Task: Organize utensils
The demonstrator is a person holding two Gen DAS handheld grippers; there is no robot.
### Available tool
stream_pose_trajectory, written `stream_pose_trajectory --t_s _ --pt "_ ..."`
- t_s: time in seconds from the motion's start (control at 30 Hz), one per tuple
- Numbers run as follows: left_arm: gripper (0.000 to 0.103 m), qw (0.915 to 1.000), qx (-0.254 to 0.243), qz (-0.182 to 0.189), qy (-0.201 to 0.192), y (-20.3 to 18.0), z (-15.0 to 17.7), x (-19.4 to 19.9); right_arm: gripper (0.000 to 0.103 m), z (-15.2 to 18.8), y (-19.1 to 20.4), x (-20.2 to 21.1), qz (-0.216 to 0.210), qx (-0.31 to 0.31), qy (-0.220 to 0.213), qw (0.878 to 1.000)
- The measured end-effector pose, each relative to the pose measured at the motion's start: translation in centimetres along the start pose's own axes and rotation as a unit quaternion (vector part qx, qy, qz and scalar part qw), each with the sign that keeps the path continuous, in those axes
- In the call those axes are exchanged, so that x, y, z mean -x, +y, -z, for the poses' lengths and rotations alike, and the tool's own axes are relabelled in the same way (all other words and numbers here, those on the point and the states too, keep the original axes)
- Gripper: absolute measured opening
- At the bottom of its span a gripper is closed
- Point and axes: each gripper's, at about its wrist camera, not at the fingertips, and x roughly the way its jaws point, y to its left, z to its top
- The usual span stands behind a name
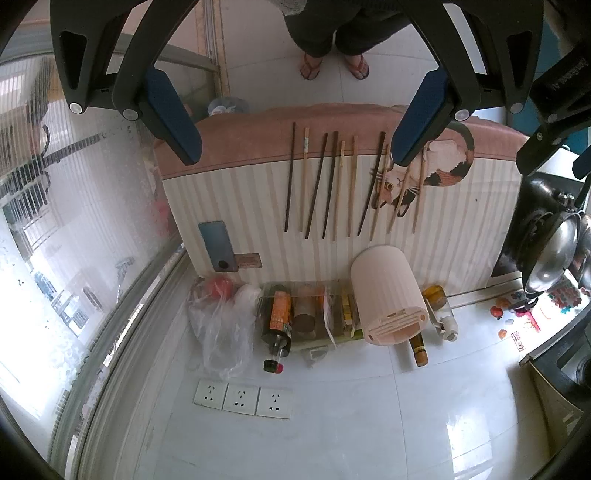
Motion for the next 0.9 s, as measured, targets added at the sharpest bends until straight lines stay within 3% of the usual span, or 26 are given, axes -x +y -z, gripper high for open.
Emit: stream_pose_trajectory --t_s 0.9 --pt "0.103 1.0000 -0.001 0.001 -0.003 -0.8 0.0 0.8 0.103 -0.1 0.2 1.2 -0.003 0.001 -0.007 1.000"
